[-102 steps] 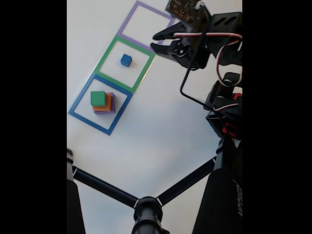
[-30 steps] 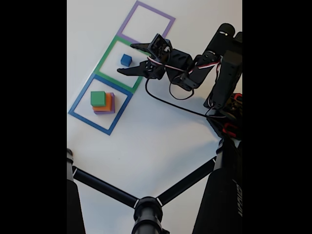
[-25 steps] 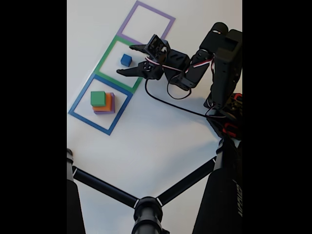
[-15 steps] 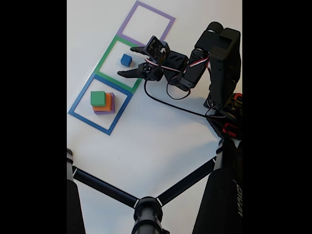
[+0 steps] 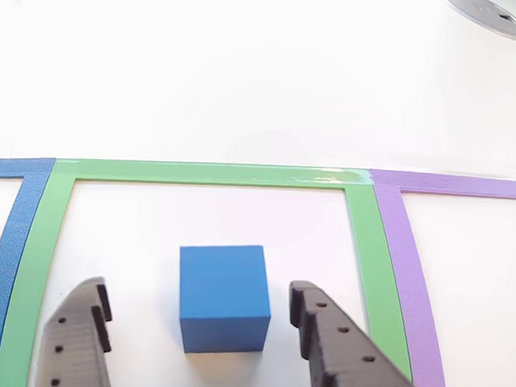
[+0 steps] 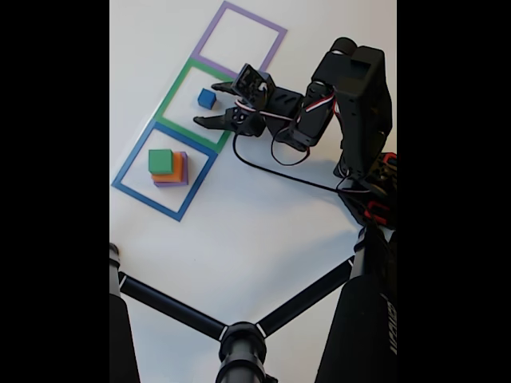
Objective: Tower of hanoi
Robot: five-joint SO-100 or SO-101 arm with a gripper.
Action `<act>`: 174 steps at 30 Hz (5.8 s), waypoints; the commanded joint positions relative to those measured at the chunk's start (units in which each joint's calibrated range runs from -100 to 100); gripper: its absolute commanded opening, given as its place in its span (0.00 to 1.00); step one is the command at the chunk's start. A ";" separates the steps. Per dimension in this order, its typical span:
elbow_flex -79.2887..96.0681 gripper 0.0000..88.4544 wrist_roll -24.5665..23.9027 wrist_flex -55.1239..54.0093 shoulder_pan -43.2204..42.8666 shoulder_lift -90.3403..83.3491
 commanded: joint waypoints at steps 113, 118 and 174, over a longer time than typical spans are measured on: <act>0.97 0.04 0.36 31.03 -32.85 -44.03; 1.06 0.04 0.36 29.65 -34.10 -42.58; -6.40 0.25 0.36 21.56 -34.58 -28.37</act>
